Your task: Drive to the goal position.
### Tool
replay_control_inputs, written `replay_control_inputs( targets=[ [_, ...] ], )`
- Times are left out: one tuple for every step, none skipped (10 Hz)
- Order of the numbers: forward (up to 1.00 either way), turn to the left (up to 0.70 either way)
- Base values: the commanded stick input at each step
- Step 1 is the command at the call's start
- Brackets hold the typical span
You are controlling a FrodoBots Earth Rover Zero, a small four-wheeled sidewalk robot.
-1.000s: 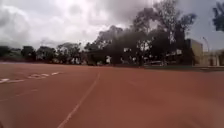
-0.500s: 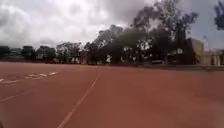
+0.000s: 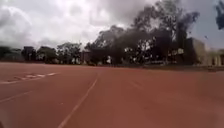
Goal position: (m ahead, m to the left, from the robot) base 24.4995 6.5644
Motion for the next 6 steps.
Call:
replay_control_inputs(
  targets=[
    [0.6,0.03],
    [0.6,0.12],
    [0.6,0.15],
    [0.6,0.15],
    [0.6,0.15],
    [0.6,0.15]
  ],
)
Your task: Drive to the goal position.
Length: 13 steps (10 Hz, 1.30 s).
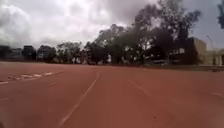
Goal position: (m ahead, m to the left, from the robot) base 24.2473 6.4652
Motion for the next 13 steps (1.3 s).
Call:
replay_control_inputs(
  targets=[
    [0.6,0.15],
    [0.6,0.15],
    [0.6,0.15],
    [0.6,0.15],
    [0.6,0.15],
    [0.6,0.15],
    [0.6,0.15],
    [0.6,0.15],
    [0.6,0.15],
    [0.6,0.0],
    [0.6,0.0],
    [0.6,0.0],
    [0.6,0.0]
  ],
)
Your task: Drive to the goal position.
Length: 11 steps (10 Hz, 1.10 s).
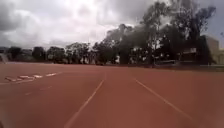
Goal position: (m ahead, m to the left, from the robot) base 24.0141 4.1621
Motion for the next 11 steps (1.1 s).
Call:
replay_control_inputs(
  targets=[
    [0.6,0.0],
    [0.6,0.0],
    [0.6,0.0],
    [0.6,0.0],
    [0.6,0.0],
    [0.6,0.0],
    [0.6,0.0],
    [0.6,0.0],
    [0.6,0.0],
    [0.6,0.0],
    [0.6,0.0]
  ],
)
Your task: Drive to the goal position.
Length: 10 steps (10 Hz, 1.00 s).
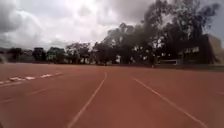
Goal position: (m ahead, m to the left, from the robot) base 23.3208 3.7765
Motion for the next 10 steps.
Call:
replay_control_inputs(
  targets=[
    [0.6,0.0],
    [0.6,0.0],
    [0.6,0.0],
    [0.6,0.0],
    [0.6,0.0],
    [0.6,0.0],
    [0.6,0.0],
    [0.6,0.0],
    [0.6,0.0],
    [0.6,0.0]
  ],
)
